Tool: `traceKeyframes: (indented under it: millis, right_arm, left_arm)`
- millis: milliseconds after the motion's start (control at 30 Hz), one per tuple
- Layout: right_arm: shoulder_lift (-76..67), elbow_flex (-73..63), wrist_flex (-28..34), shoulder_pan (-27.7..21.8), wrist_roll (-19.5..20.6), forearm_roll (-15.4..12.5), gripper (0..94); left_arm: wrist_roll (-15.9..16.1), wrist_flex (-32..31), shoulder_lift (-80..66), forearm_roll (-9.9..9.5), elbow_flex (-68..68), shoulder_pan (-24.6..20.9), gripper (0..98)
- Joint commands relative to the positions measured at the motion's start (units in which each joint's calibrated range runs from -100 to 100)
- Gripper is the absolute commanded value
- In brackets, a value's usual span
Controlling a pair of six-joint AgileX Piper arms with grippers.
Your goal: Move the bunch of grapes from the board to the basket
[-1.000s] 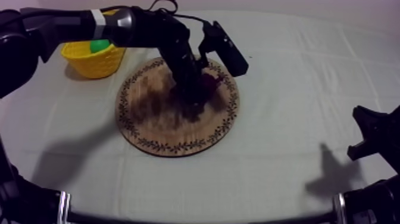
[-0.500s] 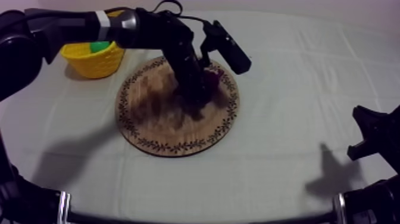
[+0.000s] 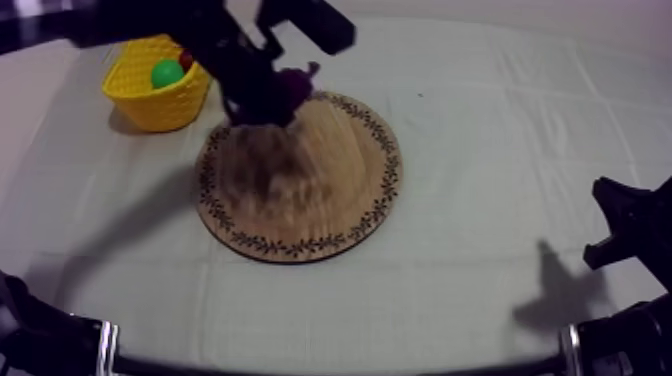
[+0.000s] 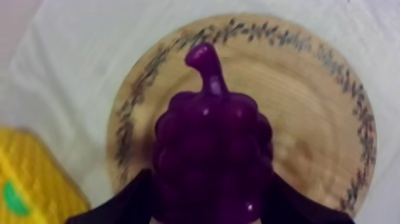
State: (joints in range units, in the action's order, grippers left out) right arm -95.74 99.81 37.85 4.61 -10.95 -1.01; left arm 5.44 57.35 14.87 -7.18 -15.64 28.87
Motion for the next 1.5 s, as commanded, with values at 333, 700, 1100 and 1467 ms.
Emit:
traceKeyframes:
  millis: [333,700,1100,1467]
  right_arm:
    - [0.0,0.0,0.0,0.0,0.0,0.0,0.4]
    - [0.0,0.0,0.0,0.0,0.0,0.0,0.4]
    - [0.0,0.0,0.0,0.0,0.0,0.0,0.4]
    - [0.0,0.0,0.0,0.0,0.0,0.0,0.4]
  left_arm:
    - [-3.0,-1.8,-21.8,-1.18,-2.9,-12.0,40.8]
    - [-7.4,-15.0,-15.9,-5.52,3.8,-19.3,39.3]
    - [-9.6,-16.2,-1.1,-7.57,9.8,-20.6,40.9]
    - [-9.8,-16.1,5.8,-8.16,10.3,-20.7,38.9]
